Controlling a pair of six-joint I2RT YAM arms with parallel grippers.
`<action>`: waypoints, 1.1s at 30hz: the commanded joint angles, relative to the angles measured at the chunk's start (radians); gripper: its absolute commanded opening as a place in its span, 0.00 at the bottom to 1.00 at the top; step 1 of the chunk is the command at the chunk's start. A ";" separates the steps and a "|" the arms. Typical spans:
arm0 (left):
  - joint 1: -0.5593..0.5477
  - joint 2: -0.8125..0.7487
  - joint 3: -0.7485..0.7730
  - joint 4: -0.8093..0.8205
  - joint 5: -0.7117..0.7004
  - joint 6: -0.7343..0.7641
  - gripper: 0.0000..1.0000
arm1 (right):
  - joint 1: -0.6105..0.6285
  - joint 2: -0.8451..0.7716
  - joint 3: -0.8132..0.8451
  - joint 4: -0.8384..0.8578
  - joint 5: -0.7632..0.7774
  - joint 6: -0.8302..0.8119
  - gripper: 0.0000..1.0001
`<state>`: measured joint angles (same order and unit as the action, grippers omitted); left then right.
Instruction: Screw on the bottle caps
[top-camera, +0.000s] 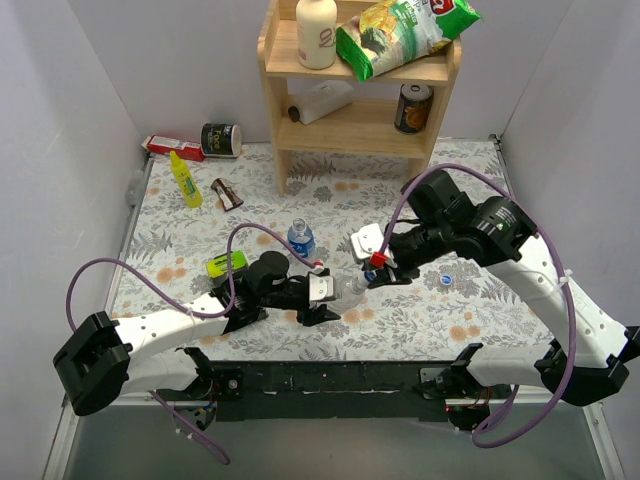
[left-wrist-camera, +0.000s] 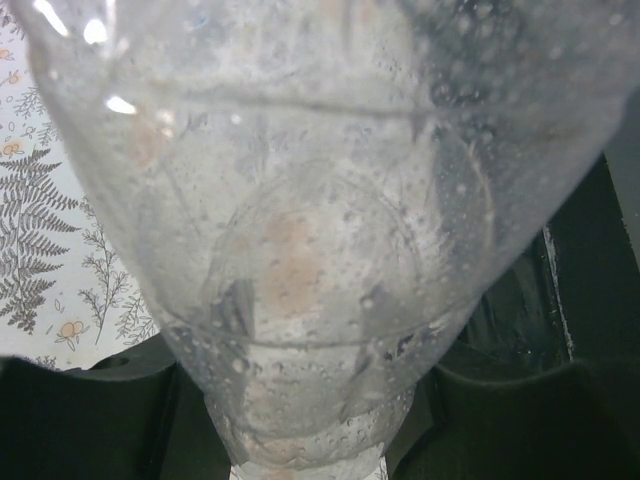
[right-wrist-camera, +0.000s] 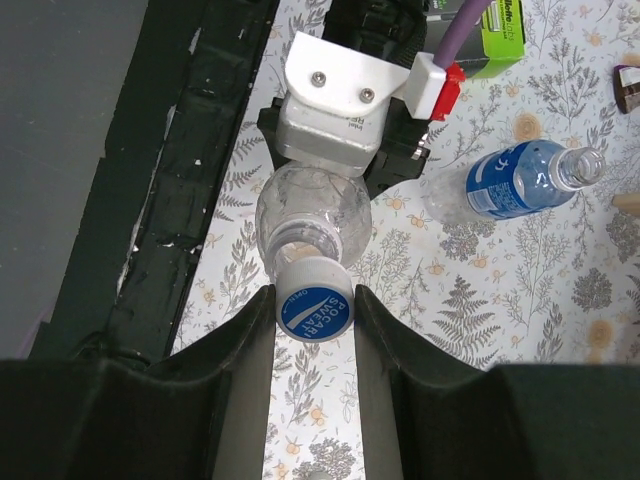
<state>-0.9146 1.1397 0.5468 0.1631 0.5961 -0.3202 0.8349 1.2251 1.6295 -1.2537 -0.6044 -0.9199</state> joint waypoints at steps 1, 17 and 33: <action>-0.001 -0.029 -0.007 0.026 -0.005 0.064 0.00 | 0.023 0.027 -0.008 0.057 0.038 0.012 0.19; 0.008 -0.061 -0.027 0.065 -0.056 0.017 0.00 | 0.151 0.005 -0.075 0.005 0.116 -0.068 0.18; 0.014 -0.081 -0.054 0.153 -0.099 0.026 0.00 | 0.112 -0.070 -0.171 0.178 0.143 0.122 0.18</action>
<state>-0.9073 1.1145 0.4854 0.2016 0.5045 -0.2966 0.9627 1.1580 1.4757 -1.0603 -0.4446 -0.8581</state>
